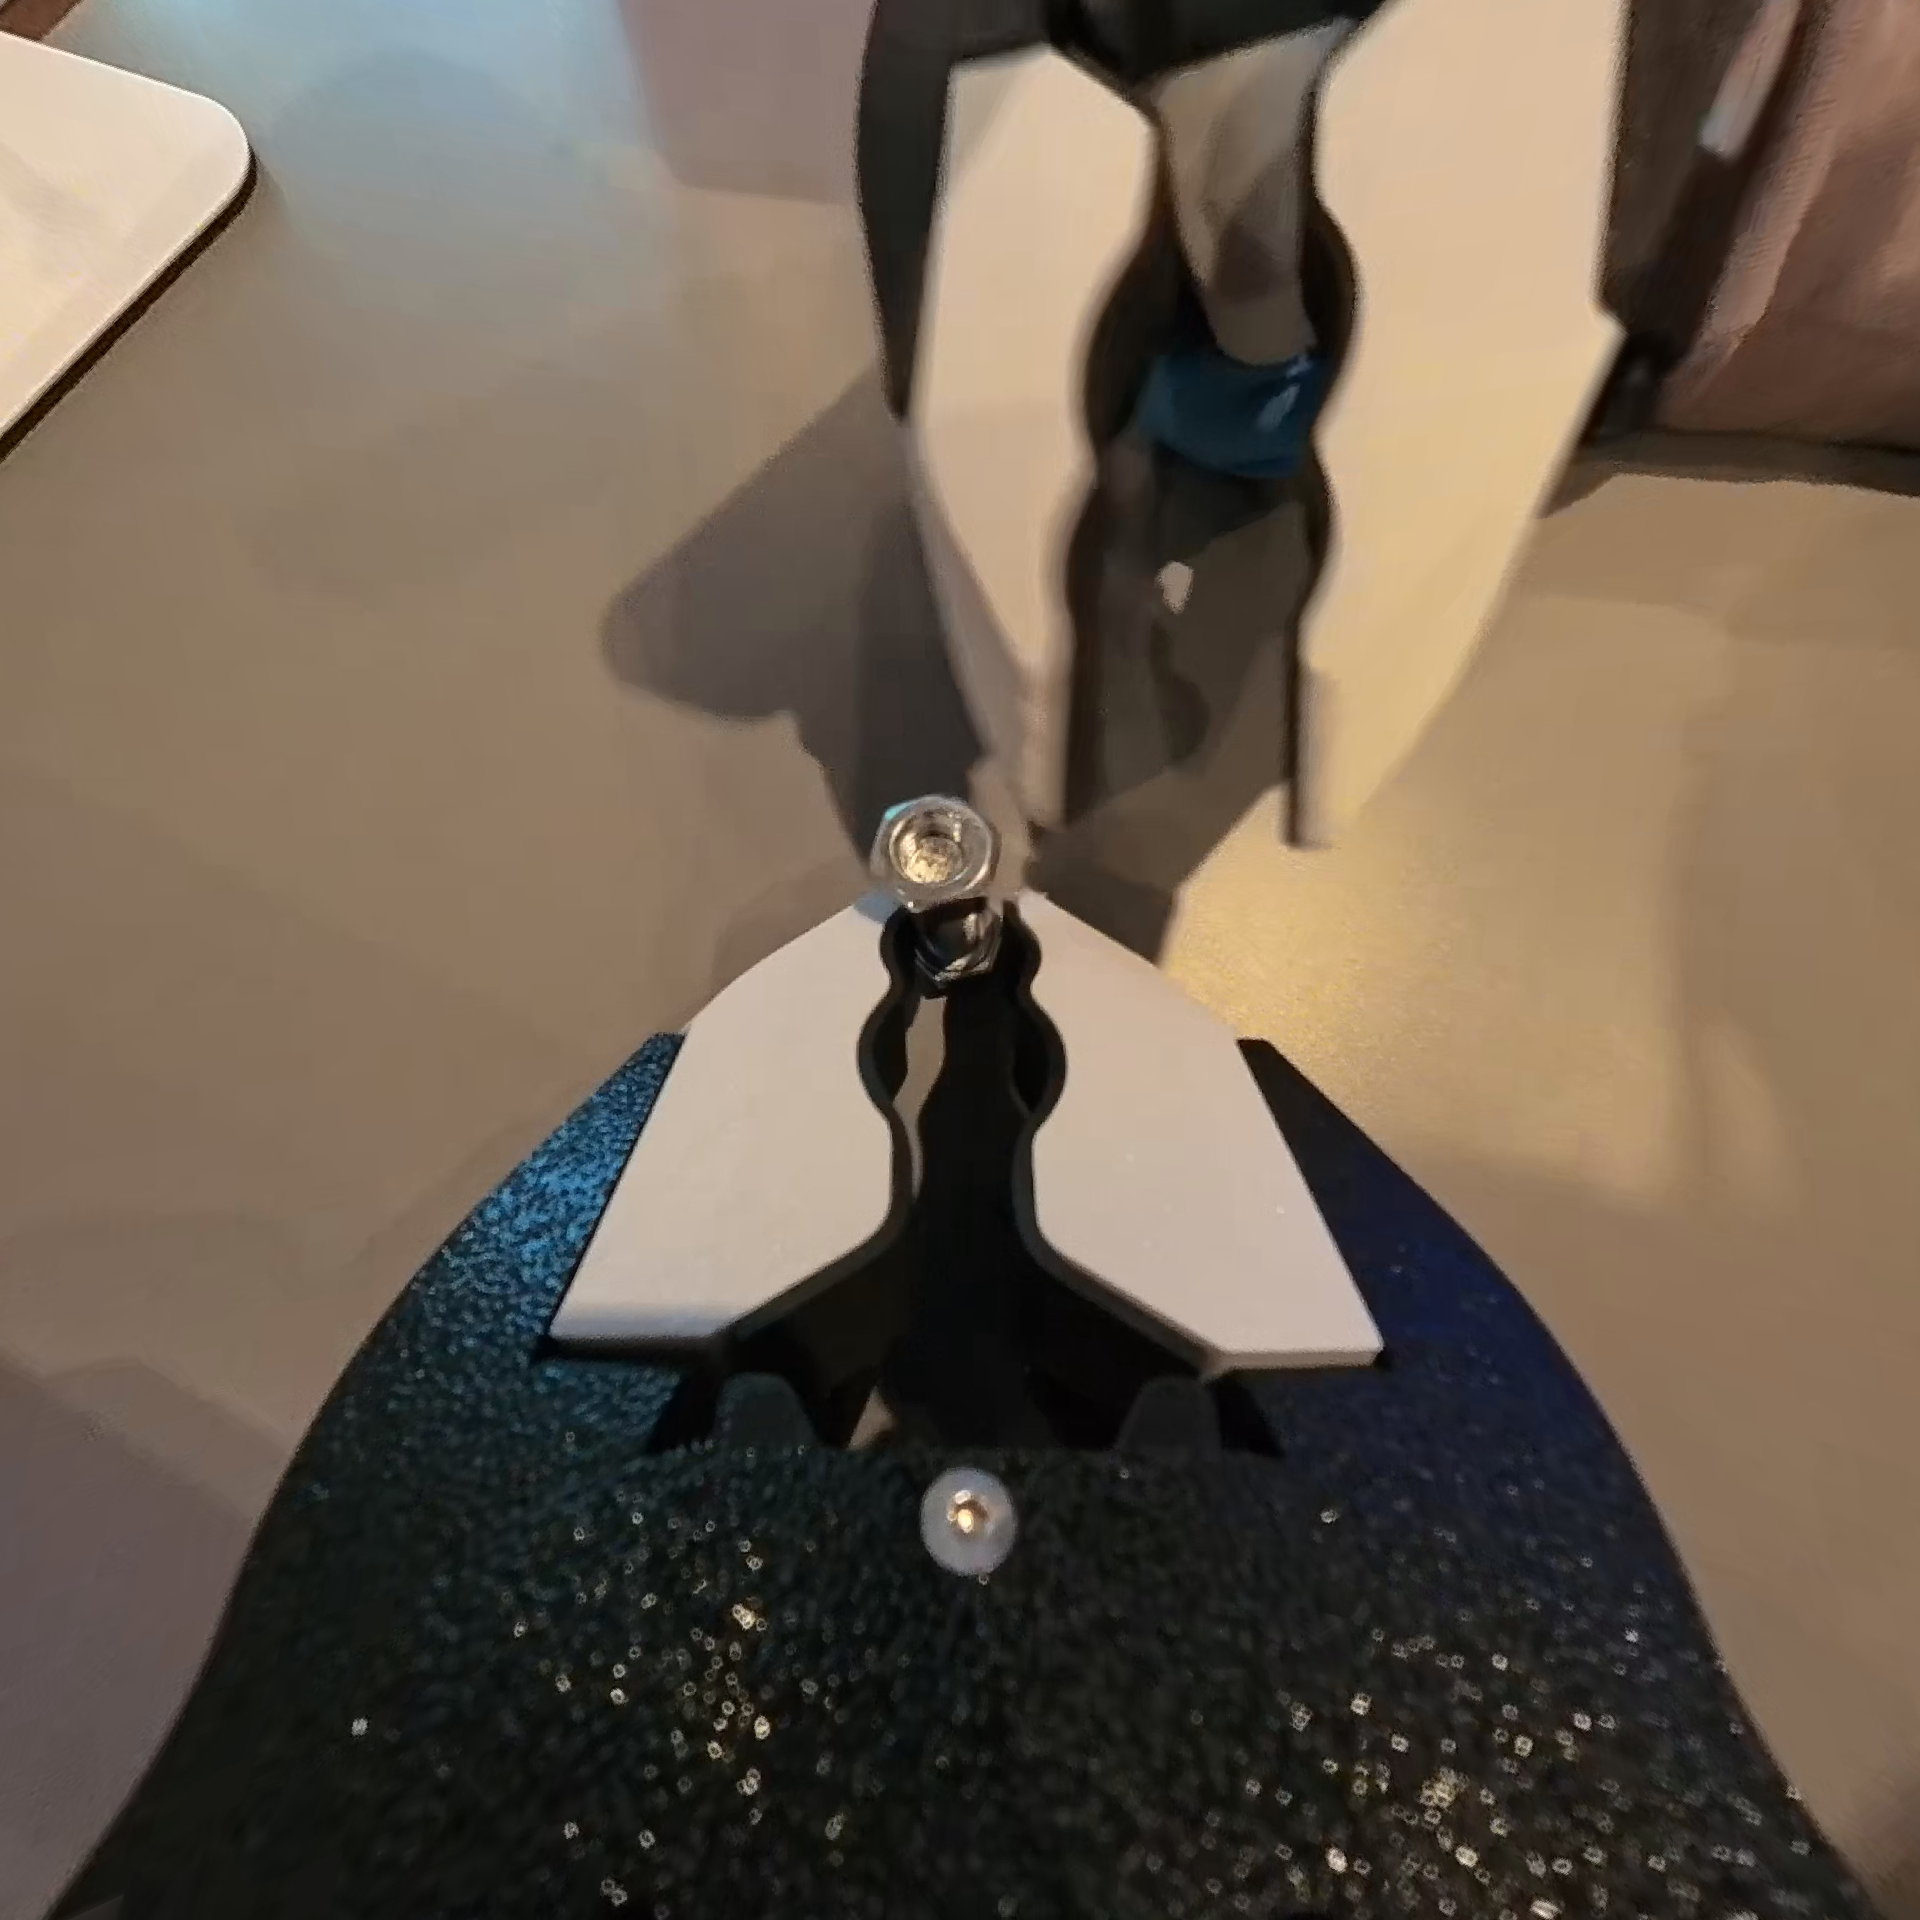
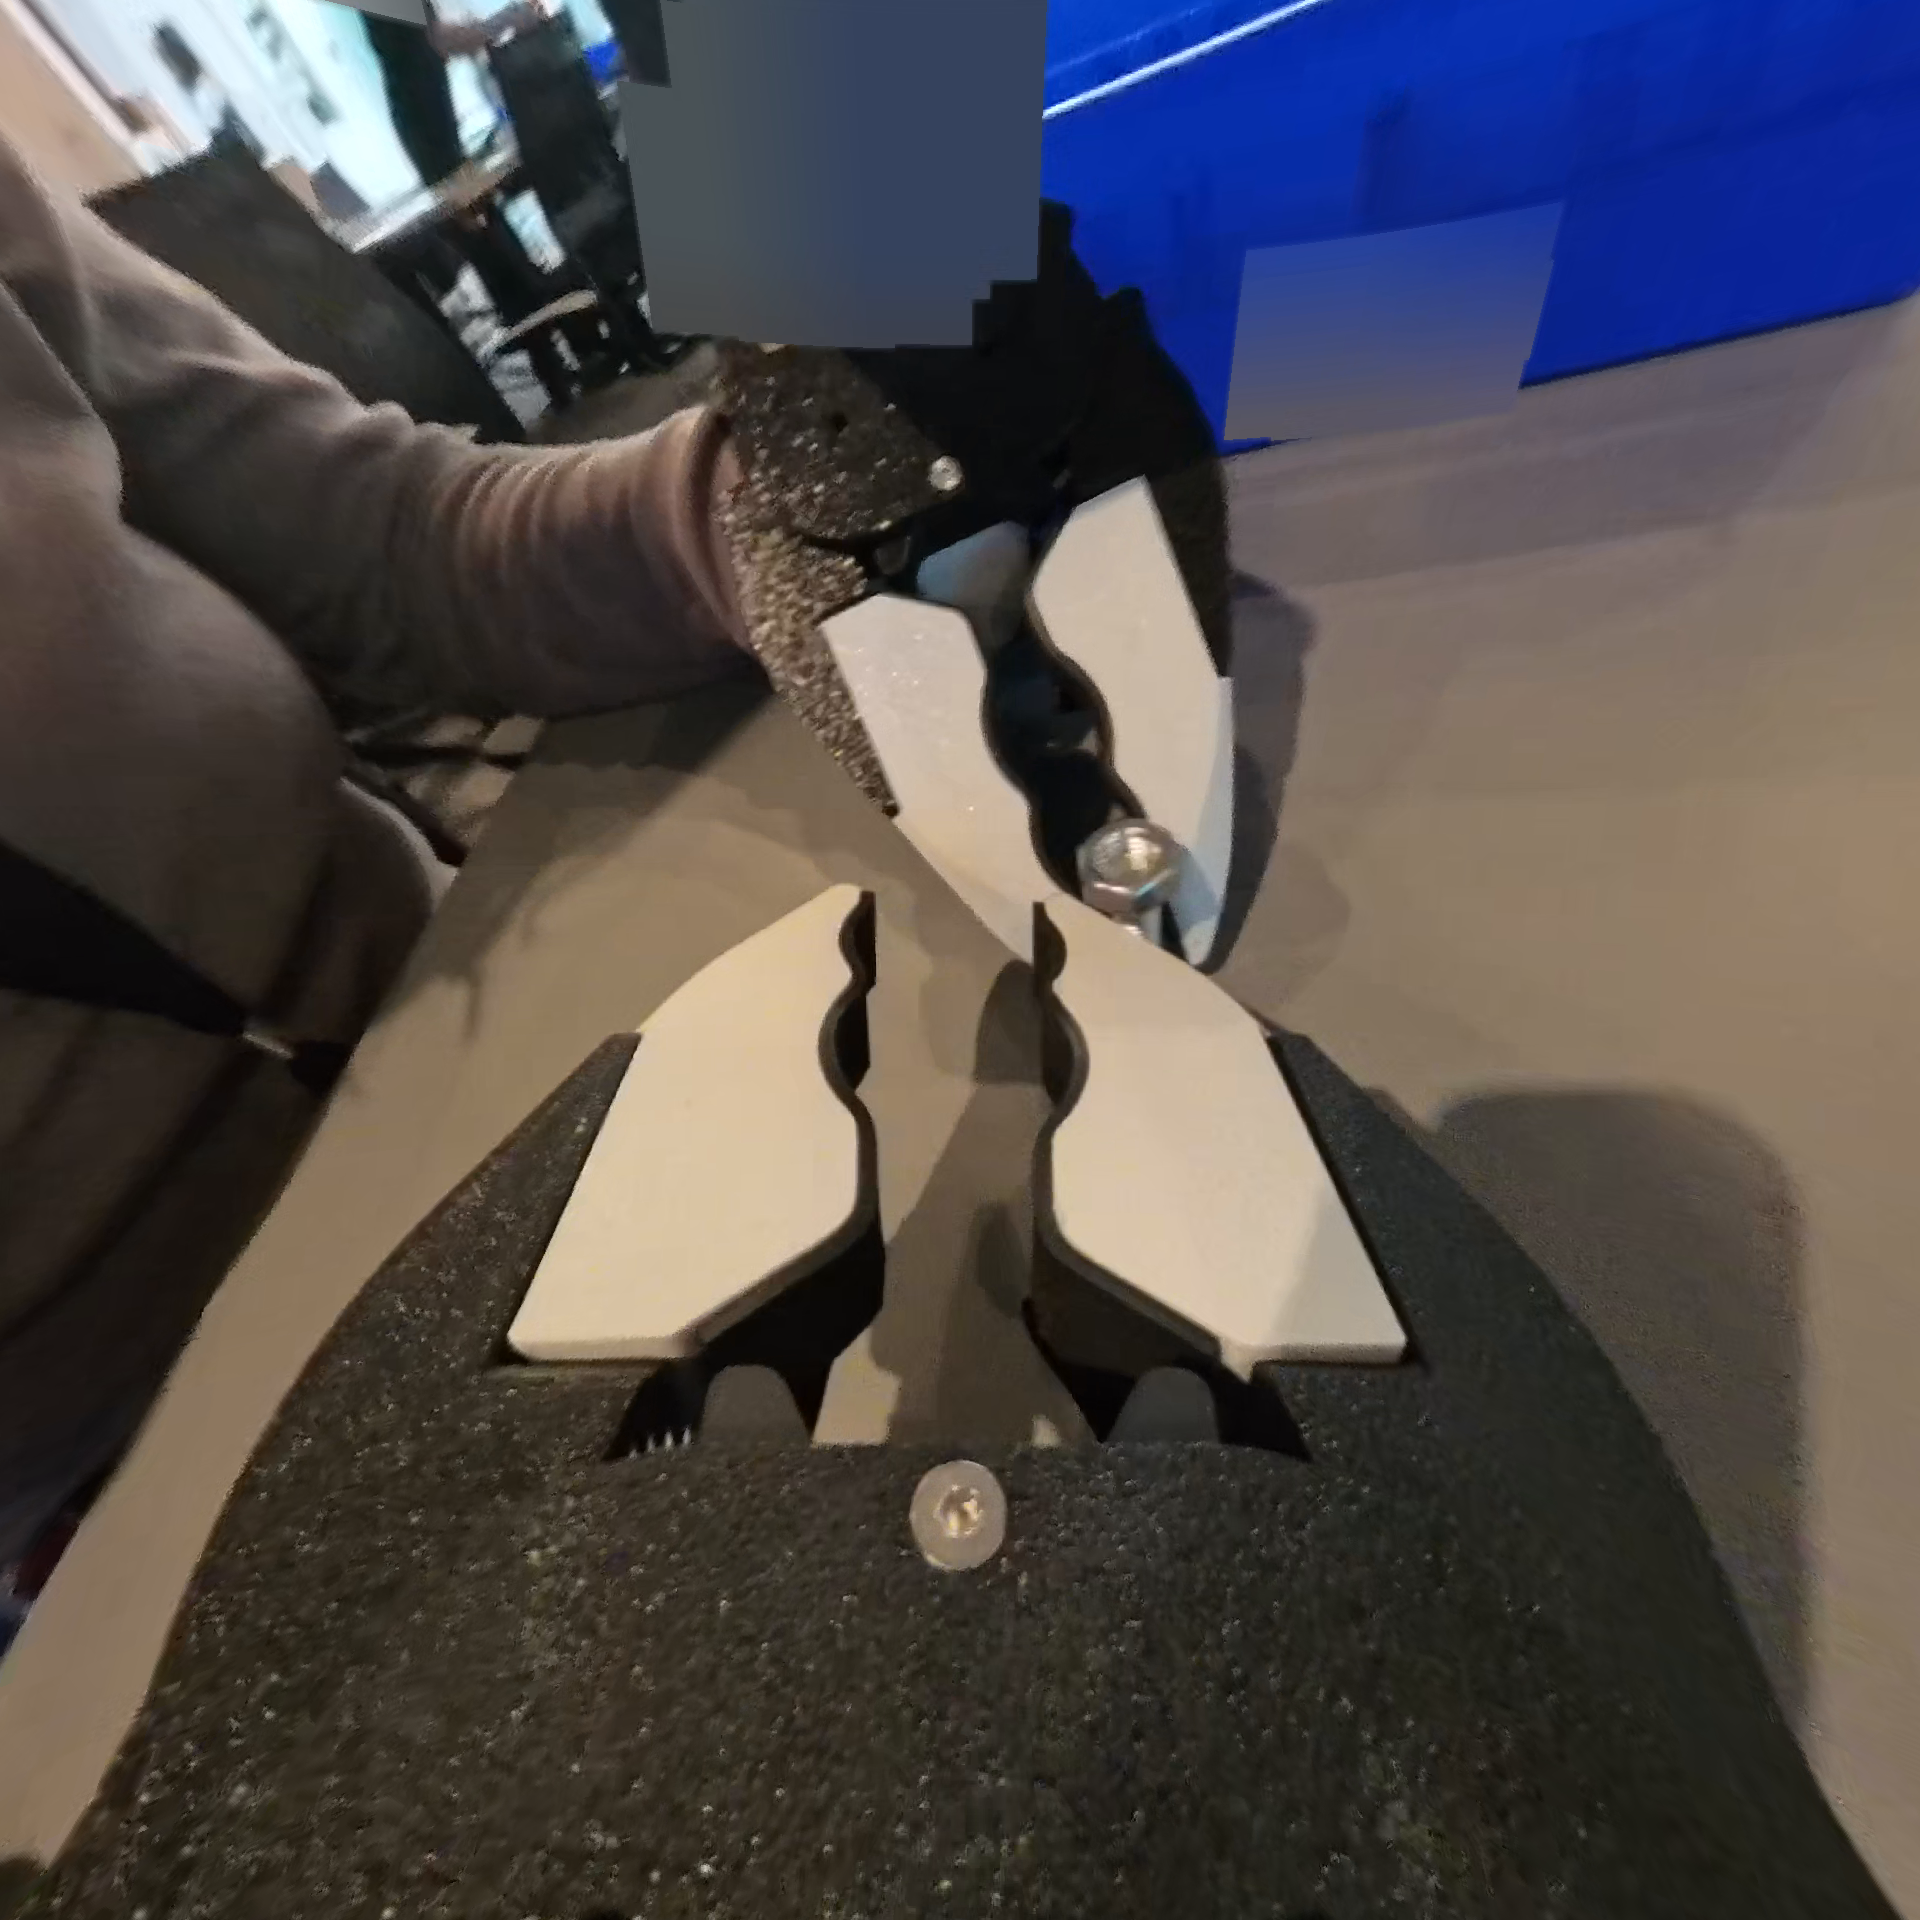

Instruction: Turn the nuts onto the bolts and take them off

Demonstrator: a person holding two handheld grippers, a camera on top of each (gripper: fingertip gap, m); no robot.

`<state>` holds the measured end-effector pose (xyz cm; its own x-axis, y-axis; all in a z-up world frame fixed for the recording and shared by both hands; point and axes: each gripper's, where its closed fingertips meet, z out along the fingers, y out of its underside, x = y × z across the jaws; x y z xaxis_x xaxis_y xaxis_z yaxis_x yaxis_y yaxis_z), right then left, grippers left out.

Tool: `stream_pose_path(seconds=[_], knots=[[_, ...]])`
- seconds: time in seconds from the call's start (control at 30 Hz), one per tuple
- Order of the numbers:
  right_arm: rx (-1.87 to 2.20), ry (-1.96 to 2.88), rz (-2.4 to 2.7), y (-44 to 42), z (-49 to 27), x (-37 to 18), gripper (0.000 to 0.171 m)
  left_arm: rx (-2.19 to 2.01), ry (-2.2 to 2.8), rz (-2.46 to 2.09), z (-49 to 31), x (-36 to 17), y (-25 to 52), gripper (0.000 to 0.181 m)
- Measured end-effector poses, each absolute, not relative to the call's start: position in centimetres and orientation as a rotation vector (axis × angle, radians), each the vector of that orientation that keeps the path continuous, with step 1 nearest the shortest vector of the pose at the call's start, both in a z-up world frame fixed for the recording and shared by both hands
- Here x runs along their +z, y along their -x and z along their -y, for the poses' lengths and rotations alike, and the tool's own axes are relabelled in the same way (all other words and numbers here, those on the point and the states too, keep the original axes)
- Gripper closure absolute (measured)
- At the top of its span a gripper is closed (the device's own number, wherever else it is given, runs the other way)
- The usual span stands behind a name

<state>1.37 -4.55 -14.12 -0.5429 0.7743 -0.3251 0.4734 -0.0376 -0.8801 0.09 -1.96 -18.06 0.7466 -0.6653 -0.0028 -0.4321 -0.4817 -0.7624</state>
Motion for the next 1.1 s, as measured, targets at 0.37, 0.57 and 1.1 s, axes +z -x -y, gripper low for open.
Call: stream_pose_path(seconds=[0.37,0.57,1.1], knots=[[1.472,1.278,1.990,-1.0,4.6,-14.6,0.155,-0.381,2.144,-0.820,1.9,-18.0,-0.1,0.166],[1.469,1.322,1.862,-0.4,3.4,-13.9,0.143,-0.378,2.150,-0.823,1.9,-18.1,-0.1,0.166],[1.518,1.337,1.872,-0.7,3.4,-13.8,0.146,-0.375,2.147,-0.795,1.7,-18.0,0.1,0.150]])
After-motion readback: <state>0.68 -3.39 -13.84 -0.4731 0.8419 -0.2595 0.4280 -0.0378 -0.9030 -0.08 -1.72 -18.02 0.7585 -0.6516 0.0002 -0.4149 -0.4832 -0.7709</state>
